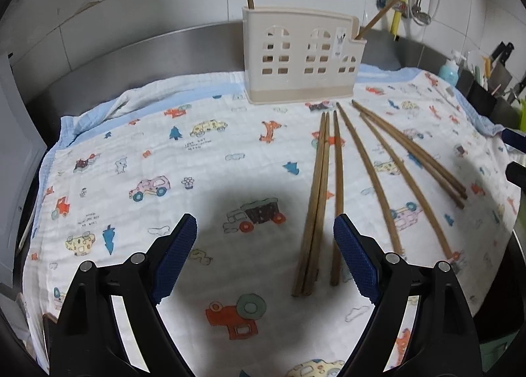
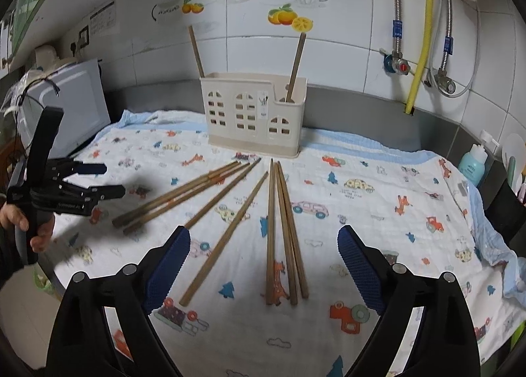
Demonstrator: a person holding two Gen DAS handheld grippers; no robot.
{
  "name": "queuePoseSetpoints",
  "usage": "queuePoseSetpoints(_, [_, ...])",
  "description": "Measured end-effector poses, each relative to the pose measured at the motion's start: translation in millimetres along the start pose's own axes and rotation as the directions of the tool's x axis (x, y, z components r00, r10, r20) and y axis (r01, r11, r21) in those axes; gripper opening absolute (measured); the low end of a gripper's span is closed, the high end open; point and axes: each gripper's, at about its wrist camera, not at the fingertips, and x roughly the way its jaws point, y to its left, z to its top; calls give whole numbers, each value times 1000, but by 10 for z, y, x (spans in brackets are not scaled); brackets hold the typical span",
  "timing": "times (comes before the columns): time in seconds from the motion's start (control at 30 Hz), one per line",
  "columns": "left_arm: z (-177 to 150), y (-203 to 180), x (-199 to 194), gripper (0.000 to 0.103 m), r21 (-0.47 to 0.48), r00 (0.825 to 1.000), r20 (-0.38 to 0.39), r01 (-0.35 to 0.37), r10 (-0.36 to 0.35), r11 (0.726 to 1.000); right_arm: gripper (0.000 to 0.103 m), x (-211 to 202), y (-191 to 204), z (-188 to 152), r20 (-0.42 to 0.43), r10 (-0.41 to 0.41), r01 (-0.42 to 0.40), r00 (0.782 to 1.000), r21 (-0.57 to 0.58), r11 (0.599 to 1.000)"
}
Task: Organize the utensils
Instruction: 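Move both open tools back down toward the remaining chopsticks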
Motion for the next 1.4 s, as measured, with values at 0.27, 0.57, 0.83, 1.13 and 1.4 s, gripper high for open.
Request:
queuePoseSetpoints(0.27, [9,-36,160,83,51,999,-37,-5,7,999,89,147,-96,-136,-41,10,-9,999,20,1000])
queuePoseSetpoints(0.57, [40,-68,334,67,94,997,-77,12,-5,995,89,292,-210,-192,-73,9,-6,997,42,999])
queuePoseSetpoints(0.83, [50,-94,418,66,111,995,-95,30,-20,993,89,363,-295,-205,-86,7,-3,996,46,999])
queuePoseSetpoints(1.13, [57,-133,448,66,133,994,-104,27,-13,991,89,398,-352,-209,-88,0,5,996,48,999])
queuePoseSetpoints(1.4, [37,-183,490,59,164,994,-109,5,13,986,89,454,-398,-217,-106,-7,11,994,45,999])
